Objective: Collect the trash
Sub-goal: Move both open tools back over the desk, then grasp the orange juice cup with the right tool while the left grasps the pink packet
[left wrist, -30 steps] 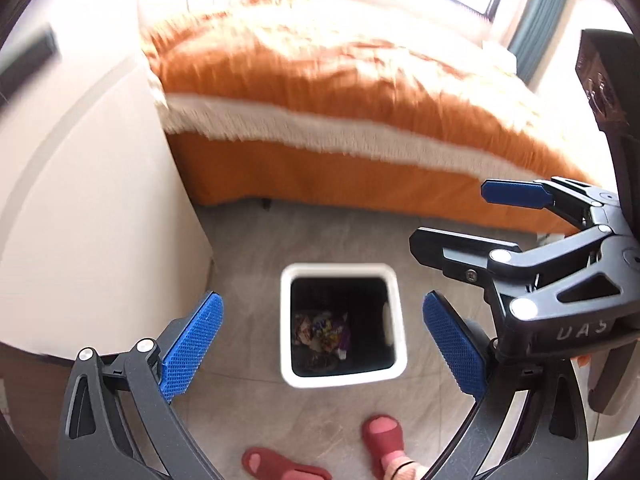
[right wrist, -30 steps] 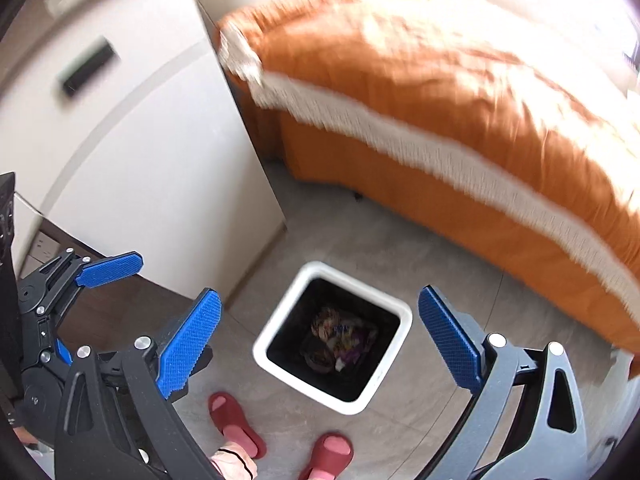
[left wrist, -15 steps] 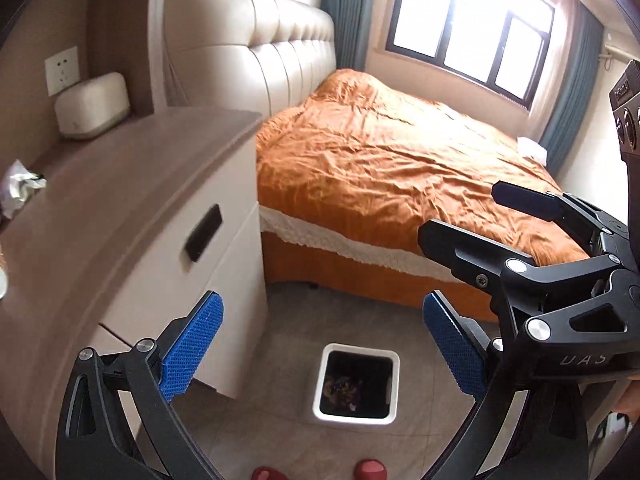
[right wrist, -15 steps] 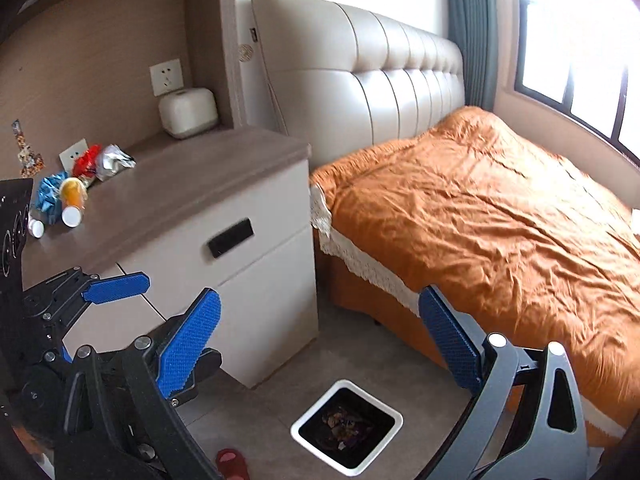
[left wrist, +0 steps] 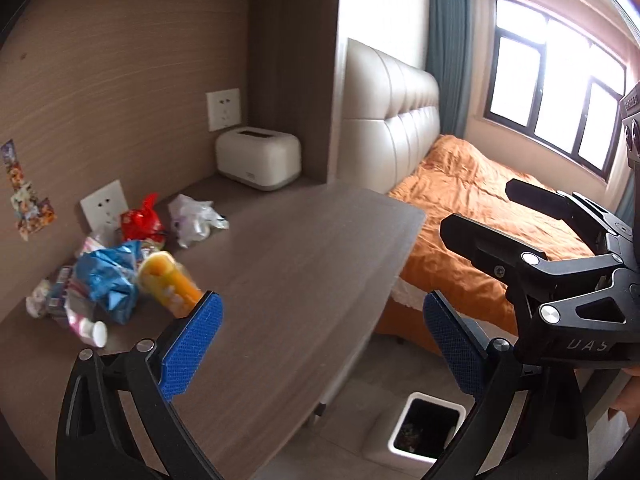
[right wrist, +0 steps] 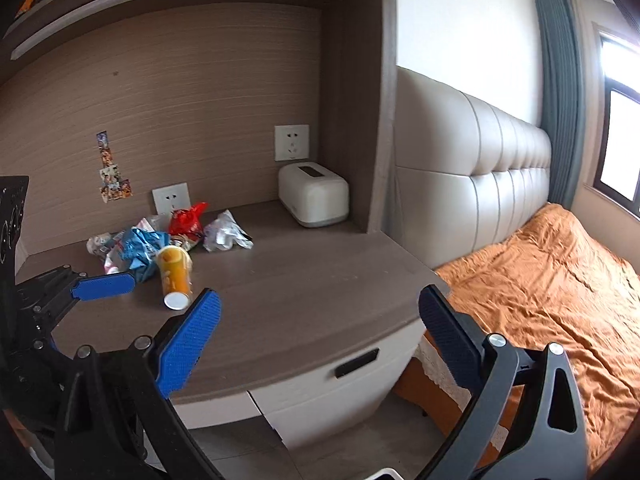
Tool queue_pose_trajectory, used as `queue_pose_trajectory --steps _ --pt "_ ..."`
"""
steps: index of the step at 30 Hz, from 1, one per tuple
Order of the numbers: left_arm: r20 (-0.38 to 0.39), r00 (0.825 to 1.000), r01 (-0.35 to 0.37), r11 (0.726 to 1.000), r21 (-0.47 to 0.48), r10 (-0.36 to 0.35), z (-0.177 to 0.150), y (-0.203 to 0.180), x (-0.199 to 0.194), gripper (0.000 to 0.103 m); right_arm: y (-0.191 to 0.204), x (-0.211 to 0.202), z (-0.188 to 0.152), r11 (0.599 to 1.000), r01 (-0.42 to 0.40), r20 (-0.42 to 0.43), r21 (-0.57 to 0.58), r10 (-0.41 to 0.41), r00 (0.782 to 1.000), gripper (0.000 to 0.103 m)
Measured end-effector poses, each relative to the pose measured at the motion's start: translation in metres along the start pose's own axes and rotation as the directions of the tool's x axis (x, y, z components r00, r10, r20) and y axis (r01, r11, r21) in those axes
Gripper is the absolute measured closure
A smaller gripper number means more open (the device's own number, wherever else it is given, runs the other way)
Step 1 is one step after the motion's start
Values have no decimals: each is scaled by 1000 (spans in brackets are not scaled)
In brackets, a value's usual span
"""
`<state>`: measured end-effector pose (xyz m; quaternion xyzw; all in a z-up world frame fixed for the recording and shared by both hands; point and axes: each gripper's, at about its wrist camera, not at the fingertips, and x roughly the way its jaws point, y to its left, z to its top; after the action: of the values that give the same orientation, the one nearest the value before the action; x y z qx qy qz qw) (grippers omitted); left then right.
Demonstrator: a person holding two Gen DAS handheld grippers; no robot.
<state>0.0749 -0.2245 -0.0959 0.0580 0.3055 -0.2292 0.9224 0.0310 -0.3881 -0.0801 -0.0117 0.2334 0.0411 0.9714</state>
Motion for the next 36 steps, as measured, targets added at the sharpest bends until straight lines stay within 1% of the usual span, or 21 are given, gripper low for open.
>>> queue_pose_trajectory --steps 7,13,18,20,24,26,28,29,32,34,36 --pt "23 994 -102 992 -79 104 3 66 -21 5 56 29 29 993 -102 28 -62 104 994 4" --pt "26 983 -177 977 -121 181 3 106 -28 5 98 53 43 980 -169 20 -102 172 985 4" --pt "-6 971 -236 960 -149 238 -4 139 -20 5 125 79 45 974 -199 -10 -112 199 980 4" --pt "-35 961 -276 946 -169 274 -9 157 -13 5 134 91 45 971 -203 -26 -124 201 979 4" --pt "-86 947 -322 923 -210 310 -23 192 -3 5 146 114 41 968 -222 -69 -118 215 974 4" --pt "-103 943 -333 916 -224 318 -28 205 2 5 152 126 38 966 -225 -93 -125 215 972 4" --pt "-127 931 -363 902 -233 342 -33 217 9 5 157 138 33 966 -223 -115 -132 208 971 4" --pt "-136 929 -367 898 -243 343 -35 222 11 5 159 144 30 966 -220 -128 -132 204 971 4" --pt "-160 929 -366 889 -274 333 -40 237 23 5 164 162 19 967 -220 -178 -128 196 964 4" --pt "-181 925 -373 887 -274 334 -41 243 34 5 169 174 11 967 -215 -212 -137 184 960 4" --pt "-199 929 -360 891 -277 314 -42 249 44 7 173 182 4 966 -213 -233 -146 176 956 4"
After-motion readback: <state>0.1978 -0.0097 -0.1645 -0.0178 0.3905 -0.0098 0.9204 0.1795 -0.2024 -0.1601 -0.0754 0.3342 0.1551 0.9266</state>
